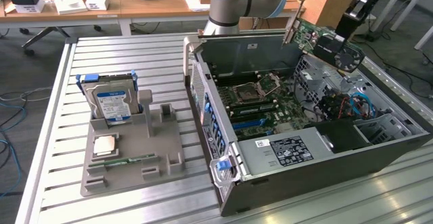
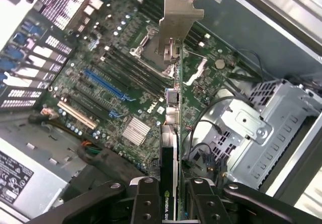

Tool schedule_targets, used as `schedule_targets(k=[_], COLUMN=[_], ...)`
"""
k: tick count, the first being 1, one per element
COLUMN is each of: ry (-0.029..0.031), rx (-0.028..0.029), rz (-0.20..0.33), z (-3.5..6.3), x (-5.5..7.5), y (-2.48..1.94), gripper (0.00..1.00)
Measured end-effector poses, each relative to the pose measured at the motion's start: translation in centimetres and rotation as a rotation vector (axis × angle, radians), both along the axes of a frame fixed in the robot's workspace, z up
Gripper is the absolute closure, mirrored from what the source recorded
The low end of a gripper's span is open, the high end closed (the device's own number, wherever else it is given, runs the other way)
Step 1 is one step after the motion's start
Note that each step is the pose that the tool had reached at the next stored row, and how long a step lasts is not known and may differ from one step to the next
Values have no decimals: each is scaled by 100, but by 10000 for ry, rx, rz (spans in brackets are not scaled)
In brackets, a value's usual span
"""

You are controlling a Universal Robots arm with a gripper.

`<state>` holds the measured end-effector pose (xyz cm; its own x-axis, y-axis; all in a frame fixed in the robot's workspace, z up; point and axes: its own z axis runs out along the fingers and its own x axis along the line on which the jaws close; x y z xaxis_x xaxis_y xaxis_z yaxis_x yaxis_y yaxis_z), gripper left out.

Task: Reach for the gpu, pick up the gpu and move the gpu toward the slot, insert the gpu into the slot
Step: 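Insert the gpu into the slot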

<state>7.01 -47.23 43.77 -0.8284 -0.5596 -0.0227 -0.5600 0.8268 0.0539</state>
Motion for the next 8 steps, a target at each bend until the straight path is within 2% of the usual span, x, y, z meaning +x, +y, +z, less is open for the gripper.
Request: schedule_targets(k=[8], ry=[0], rx=[0], rz=[1450], z=[-14], x=[0], y=[0], gripper=[74])
